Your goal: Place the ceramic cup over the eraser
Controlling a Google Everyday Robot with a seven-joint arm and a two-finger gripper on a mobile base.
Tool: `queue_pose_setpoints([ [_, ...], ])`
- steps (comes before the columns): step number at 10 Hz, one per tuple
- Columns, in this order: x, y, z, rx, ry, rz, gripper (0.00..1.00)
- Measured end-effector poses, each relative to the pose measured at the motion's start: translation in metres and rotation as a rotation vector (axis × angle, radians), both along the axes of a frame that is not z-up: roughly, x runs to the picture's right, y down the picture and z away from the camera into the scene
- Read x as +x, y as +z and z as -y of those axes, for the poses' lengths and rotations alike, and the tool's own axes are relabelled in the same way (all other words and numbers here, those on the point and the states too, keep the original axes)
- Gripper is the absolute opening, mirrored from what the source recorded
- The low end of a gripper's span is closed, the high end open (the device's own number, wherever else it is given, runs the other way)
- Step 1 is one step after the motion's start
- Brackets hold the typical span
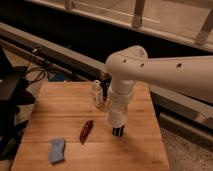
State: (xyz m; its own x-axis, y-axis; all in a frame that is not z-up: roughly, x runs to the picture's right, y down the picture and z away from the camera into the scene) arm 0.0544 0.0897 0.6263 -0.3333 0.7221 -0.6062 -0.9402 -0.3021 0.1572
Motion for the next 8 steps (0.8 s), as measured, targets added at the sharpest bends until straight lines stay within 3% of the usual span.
queue_pose_setpoints([
  [2, 0.0, 0.001, -0.001, 0.0, 0.003, -0.001, 0.06],
  [4, 0.001, 0.001, 0.001, -0.003, 0.015, 0.005, 0.22],
  [5, 0.013, 0.003, -0.001, -0.02, 0.032, 0.002, 0.35],
  [8, 0.013, 0.011, -0.009, -0.05, 0.032, 0.005, 0.6],
])
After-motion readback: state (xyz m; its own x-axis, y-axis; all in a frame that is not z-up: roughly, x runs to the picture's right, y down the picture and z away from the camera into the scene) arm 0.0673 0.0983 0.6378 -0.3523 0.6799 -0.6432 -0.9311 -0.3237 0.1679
